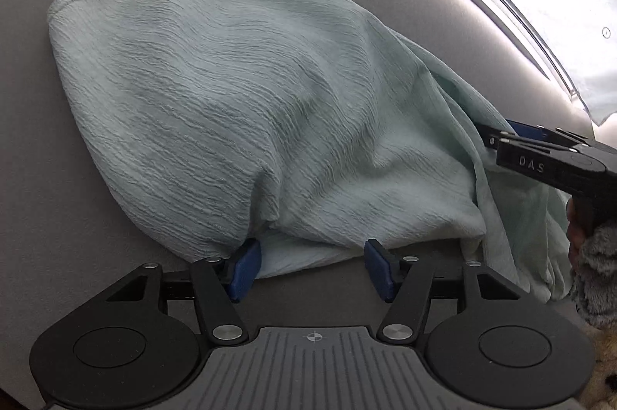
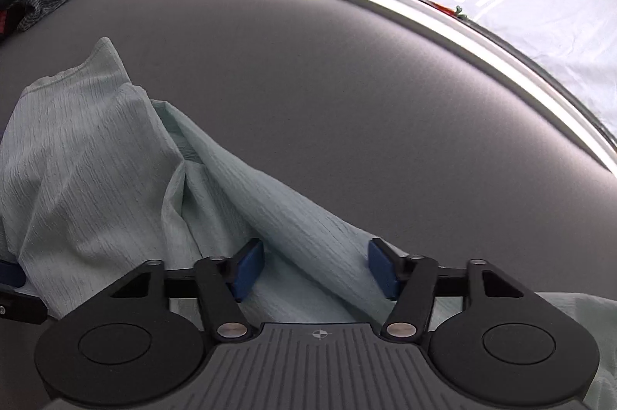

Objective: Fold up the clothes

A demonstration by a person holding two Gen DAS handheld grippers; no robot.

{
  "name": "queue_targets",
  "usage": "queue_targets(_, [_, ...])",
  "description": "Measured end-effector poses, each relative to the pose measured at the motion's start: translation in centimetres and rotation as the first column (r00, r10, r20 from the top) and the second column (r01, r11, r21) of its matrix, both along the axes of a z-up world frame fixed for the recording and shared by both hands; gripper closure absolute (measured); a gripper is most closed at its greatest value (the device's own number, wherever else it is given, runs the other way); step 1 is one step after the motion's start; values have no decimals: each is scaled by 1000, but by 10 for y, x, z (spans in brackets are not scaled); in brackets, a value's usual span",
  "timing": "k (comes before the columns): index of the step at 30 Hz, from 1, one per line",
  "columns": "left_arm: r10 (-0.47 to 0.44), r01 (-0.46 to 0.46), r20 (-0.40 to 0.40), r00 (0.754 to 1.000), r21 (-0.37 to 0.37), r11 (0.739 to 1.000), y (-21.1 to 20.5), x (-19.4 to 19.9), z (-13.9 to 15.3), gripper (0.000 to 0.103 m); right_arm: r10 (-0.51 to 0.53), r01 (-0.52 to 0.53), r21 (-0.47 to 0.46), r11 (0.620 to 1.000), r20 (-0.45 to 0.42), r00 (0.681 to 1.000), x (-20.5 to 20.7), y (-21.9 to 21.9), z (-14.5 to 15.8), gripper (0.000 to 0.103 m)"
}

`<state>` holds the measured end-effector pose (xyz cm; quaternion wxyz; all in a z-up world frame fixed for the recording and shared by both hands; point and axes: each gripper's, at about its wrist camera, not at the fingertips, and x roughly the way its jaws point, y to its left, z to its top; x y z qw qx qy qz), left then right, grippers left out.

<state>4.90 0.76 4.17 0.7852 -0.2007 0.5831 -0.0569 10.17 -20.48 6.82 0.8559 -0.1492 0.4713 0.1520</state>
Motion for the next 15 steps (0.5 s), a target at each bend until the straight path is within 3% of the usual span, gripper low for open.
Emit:
queue_targets(3, [20,-20,11,1000,11,1000,5,1,-1,62,-101,99,104,990,13,995,-9,-20,12,99])
queue_targets(4, [35,-35,12,999,10,999,7,3,-2,72,-135,131,149,980,16,991,-14,-29,19,99])
queue_targets(7, [94,-94,1,996,-17,995,16,12,-10,88,-210,200,279,939,7,978,-35,-55,37,100])
queue_targets(11, [114,-114,21,993,-20,993,19,27,-13,89,-277,250,286,925,56,959,-73,-82,57,101])
queue_targets(15, [106,-111,70,992,59,992,12,47,-9,89,-384,352,263,898,82,920,-108,-114,64,101])
